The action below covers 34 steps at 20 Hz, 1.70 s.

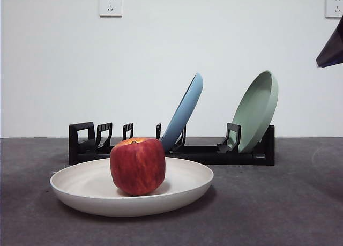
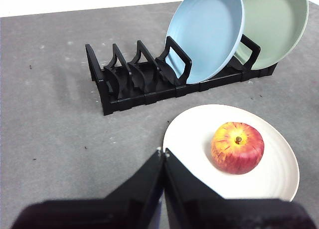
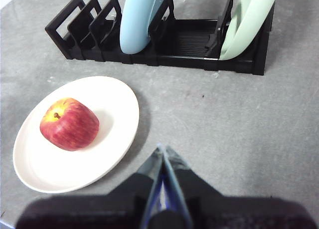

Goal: Take the yellow plate from the plate rack,put the plate on the table,take the apple from the table,put the apple in the plate

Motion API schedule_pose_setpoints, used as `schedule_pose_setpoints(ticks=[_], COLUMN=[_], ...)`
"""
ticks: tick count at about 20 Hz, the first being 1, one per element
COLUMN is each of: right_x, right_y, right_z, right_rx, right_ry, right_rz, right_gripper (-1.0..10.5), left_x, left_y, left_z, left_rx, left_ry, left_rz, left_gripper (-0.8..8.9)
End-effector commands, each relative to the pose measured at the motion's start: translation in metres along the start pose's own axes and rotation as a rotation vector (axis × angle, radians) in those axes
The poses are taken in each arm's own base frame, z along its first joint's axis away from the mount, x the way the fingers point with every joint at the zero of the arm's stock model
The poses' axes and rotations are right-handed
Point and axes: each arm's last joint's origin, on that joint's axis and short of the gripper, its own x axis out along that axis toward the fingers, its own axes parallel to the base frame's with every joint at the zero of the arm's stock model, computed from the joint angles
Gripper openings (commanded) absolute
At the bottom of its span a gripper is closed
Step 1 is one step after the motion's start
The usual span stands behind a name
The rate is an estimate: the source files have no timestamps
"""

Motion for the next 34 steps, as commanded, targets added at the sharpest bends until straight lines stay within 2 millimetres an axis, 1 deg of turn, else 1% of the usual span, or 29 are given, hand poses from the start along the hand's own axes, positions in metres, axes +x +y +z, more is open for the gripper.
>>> schedule_pose_setpoints(ticks=[1,6,9,11,13,14,17,20,24,28,34], right_x=[0.001,0.001,0.001,0.001,0.001,0.001,0.001,0.001,0.001,0.001,0.001], right_y=[0.0,0.0,0.0,0.0,0.0,0.0,0.0,0.0,0.0,0.0,0.0], right_z=[-0.002,-0.002,-0.002,-0.002,-0.002,-0.002,-0.002,-0.002,-0.002,-0.002,-0.002], right_rx=[0.008,0.008,0.008,0.008,0.008,0.008,0.008,0.008,0.009,0.009,0.009], right_ry=[0.004,0.004,0.004,0.003,0.003,0.003,0.003,0.003,0.003,0.003,0.003], right_rz=[-0.001,-0.001,-0.001,-0.004,-0.003,-0.004,-0.004,-0.004,-0.004,-0.004,-0.004], right_gripper=[0.0,0.0,0.0,0.0,0.0,0.0,0.0,0.0,0.0,0.0,0.0], left_x=[0.001,0.001,-0.006,-0.011,-0.013,-0.011,0.004,0.017,0.03,0.038,0.039], left_y=[0.0,0.0,0.006,0.015,0.023,0.028,0.04,0.05,0.058,0.06,0.06], left_z=[-0.001,-0.001,0.0,0.002,-0.001,-0.007,-0.035,-0.061,-0.083,-0.097,-0.098], left_rx=[-0.007,-0.007,-0.022,-0.055,-0.088,-0.101,-0.097,-0.097,-0.117,-0.127,-0.111], left_ry=[0.002,0.001,-0.042,-0.097,-0.193,-0.24,-0.327,-0.322,-0.275,-0.23,-0.226], left_rz=[0.001,0.001,0.027,0.105,0.188,0.218,0.254,0.3,0.355,0.361,0.35], left_gripper=[-0.03,-0.03,-0.03,-0.03,-0.03,-0.03,-0.03,-0.03,-0.03,-0.03,-0.03])
